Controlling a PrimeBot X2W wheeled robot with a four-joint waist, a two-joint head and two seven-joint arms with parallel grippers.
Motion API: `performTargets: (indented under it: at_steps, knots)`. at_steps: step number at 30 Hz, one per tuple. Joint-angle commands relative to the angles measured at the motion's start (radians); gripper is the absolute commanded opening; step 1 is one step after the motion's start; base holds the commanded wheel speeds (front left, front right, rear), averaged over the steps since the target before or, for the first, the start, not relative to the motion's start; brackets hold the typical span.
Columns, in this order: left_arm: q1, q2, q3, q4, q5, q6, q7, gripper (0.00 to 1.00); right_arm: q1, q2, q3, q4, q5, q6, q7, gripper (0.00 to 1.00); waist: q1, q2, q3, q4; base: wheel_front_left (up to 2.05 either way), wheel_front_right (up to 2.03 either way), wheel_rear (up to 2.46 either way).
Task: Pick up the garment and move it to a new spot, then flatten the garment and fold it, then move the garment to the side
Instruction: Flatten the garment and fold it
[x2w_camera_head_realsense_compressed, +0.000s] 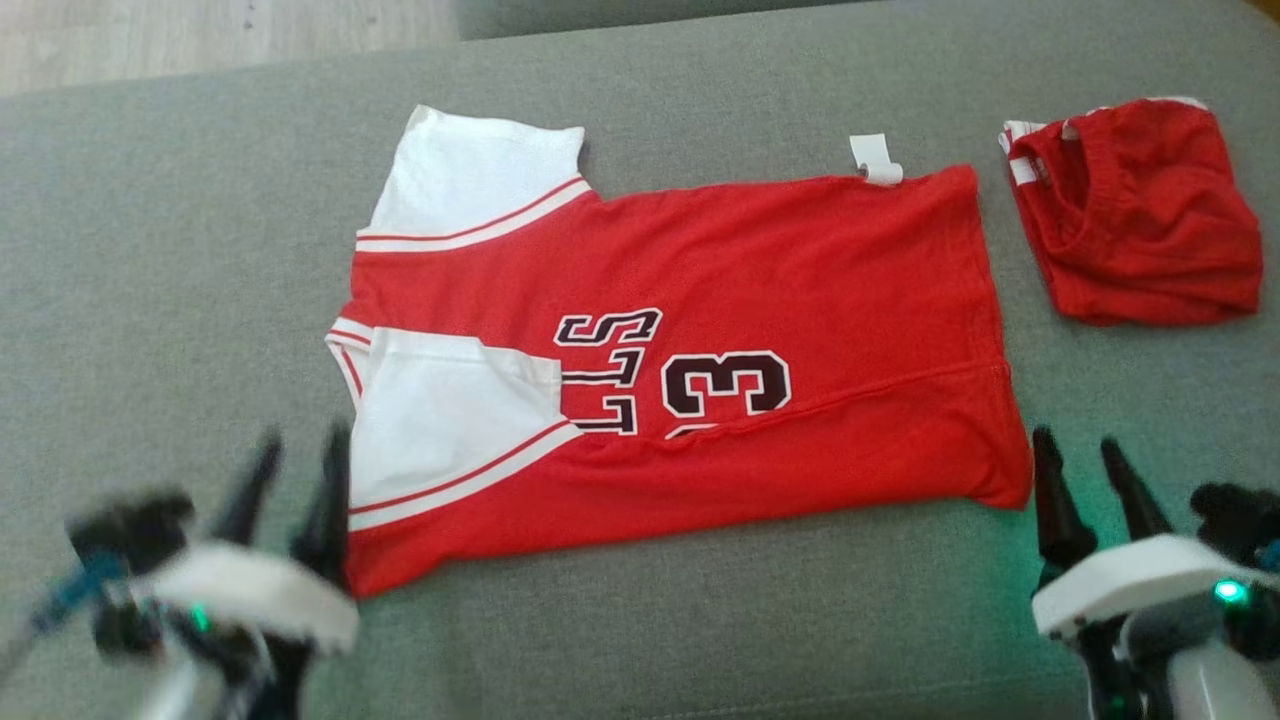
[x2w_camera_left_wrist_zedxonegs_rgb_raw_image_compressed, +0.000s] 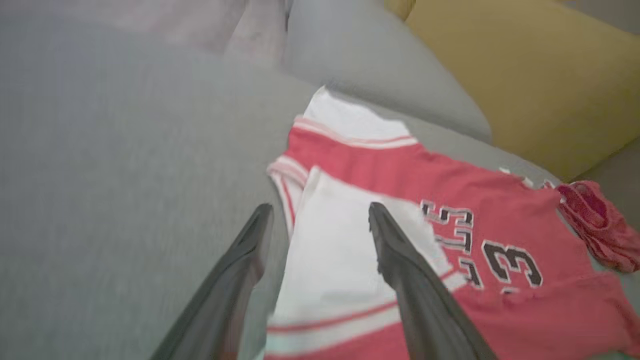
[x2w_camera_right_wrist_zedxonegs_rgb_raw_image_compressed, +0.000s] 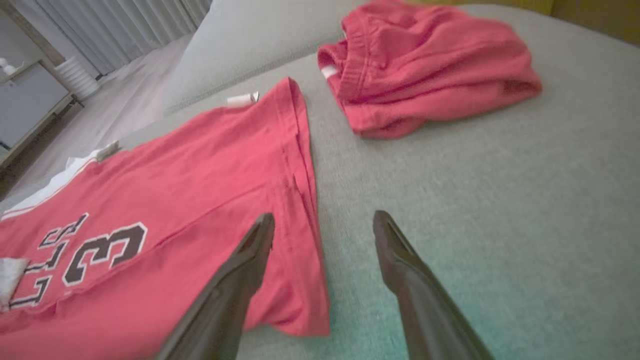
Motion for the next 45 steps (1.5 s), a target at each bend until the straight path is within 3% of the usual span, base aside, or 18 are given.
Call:
performTargets:
  at_steps: [1, 5, 7, 16, 26, 35, 42, 43, 44, 45]
  knots:
    - [-0.129, 0.054, 0.056, -0.06, 0.031, -0.008, 0.009, 1.0, -0.051, -0.008, 0.022, -0.057, -0.012, 0.007, -0.019, 1.0, 0.0001, 0.0, 0.012, -0.006, 0.0, 0.0, 0.0]
    - [-0.331, 0.127, 0.069, -0.096, 0.082, -0.028, 0.07, 1.0, -0.11, -0.008, 0.041, -0.114, -0.032, 0.007, -0.014, 1.0, 0.0001, 0.0, 0.049, -0.024, 0.0, 0.0, 0.0]
    - [-0.508, 0.173, 0.063, -0.082, 0.107, -0.059, 0.143, 1.0, -0.164, -0.008, 0.057, -0.147, -0.042, 0.007, -0.009, 1.0, 0.0001, 0.0, 0.088, -0.047, 0.0, 0.0, 0.0]
    - [-0.854, 0.263, 0.011, 0.155, 0.146, -0.132, 0.37, 1.0, -0.305, -0.008, 0.161, -0.211, -0.024, 0.007, -0.008, 1.0, 0.0001, 0.0, 0.248, -0.169, 0.0, 0.0, 0.0]
    - [-0.986, 0.291, -0.041, 0.362, 0.198, -0.158, 0.452, 1.0, -0.36, -0.008, 0.215, -0.228, 0.001, 0.007, -0.053, 1.0, 0.0001, 0.0, 0.373, -0.243, 0.0, 0.0, 0.0]
    - [-1.013, 0.296, -0.049, 0.447, 0.219, -0.133, 0.457, 1.0, -0.373, -0.008, 0.239, -0.213, 0.018, 0.007, -0.077, 1.0, 0.0001, 0.0, 0.391, -0.255, 0.0, 0.0, 0.0]
    - [-1.005, 0.279, -0.084, 0.456, 0.189, -0.169, 0.531, 1.0, -0.385, -0.008, 0.229, -0.199, 0.018, 0.007, -0.087, 1.0, 0.0001, 0.0, 0.391, -0.248, 0.0, 0.0, 0.0]
    - [-1.004, 0.278, -0.088, 0.452, 0.188, -0.172, 0.537, 0.9, -0.388, -0.008, 0.23, -0.198, 0.018, 0.007, -0.088, 1.0, 0.0001, 0.0, 0.392, -0.248, 0.0, 0.0, 0.0]
    - [-1.003, 0.278, -0.093, 0.449, 0.188, -0.175, 0.542, 0.54, -0.39, -0.008, 0.231, -0.197, 0.018, 0.007, -0.089, 1.0, 0.0001, 0.0, 0.392, -0.248, 0.0, 0.0, 0.0]
    - [-1.003, 0.278, -0.098, 0.447, 0.189, -0.177, 0.545, 0.41, -0.393, -0.008, 0.233, -0.195, 0.019, 0.007, -0.089, 1.0, 0.0001, 0.0, 0.393, -0.248, 0.0, 0.0, 0.0]
